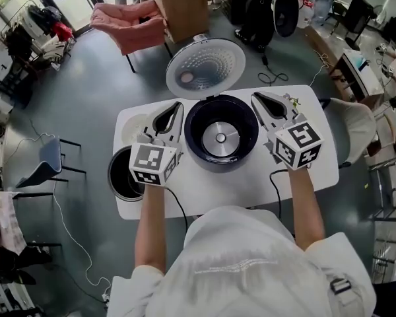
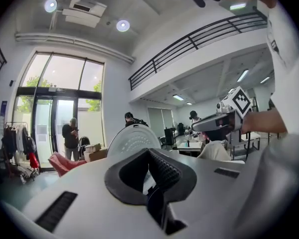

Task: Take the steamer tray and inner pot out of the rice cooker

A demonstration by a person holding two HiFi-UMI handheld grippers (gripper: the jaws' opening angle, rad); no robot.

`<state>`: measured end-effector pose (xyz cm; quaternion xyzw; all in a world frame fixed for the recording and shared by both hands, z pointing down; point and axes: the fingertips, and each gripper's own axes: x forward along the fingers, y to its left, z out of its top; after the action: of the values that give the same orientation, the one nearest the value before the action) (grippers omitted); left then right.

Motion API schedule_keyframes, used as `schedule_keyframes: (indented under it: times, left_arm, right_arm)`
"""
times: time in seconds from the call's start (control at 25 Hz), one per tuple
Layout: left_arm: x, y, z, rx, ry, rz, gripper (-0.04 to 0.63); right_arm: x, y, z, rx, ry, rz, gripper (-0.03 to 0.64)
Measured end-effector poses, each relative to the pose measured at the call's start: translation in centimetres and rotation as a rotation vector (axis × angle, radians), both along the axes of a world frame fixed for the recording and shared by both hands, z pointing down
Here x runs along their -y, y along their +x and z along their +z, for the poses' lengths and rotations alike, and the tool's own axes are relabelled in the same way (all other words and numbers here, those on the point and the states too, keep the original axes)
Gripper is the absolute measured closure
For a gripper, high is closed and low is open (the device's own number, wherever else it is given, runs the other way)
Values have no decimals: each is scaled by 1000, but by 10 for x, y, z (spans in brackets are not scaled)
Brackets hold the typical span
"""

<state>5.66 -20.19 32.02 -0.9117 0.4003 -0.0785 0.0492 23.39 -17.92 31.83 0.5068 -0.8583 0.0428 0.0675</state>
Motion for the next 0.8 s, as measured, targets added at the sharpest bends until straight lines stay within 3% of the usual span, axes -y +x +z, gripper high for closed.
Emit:
schedule_keyframes:
  times: [0.28,0.8]
  left_arm:
    - [-5,44,-20,23,62,53,580]
    - [-5,50,-44,12,109,28,578]
  right_arm:
    - [-8,49,-13,-39,40,62,583]
    - [-13,60,-21,-81,83,46,589]
